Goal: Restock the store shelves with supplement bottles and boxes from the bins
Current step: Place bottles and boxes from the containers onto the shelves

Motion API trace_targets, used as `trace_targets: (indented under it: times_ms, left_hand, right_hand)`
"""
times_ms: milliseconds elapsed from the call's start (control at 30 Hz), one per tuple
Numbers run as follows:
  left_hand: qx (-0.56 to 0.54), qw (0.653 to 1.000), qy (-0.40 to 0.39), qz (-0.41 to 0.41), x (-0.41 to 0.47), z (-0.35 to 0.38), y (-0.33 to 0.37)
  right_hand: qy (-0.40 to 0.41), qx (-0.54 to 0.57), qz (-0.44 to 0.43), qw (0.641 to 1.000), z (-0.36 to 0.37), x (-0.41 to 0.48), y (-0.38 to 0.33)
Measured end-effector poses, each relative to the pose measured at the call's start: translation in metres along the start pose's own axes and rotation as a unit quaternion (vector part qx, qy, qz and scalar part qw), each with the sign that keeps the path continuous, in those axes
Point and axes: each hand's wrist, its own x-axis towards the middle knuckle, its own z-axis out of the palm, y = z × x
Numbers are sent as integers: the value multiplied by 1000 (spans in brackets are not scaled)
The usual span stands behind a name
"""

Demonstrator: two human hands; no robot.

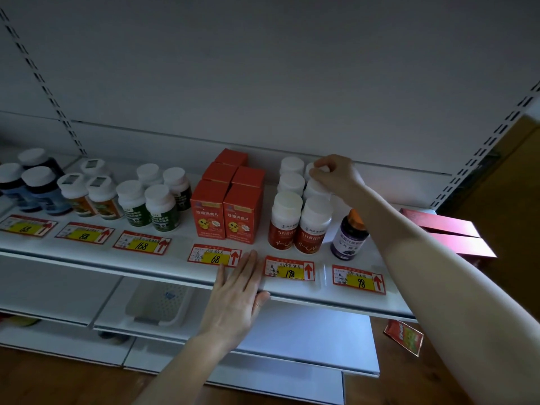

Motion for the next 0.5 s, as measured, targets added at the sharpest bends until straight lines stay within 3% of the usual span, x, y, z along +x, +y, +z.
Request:
trace_targets:
  times_ms: [233,500]
  left_hand:
    - [-17,999,30,-7,-2,-12,2]
    - [-29,993,115,4,-14,-52,-22]
  right_hand:
    - [37,-47,-83,995,-1,-15,-13]
    - [30,3,-194,980,33,-43,-66]
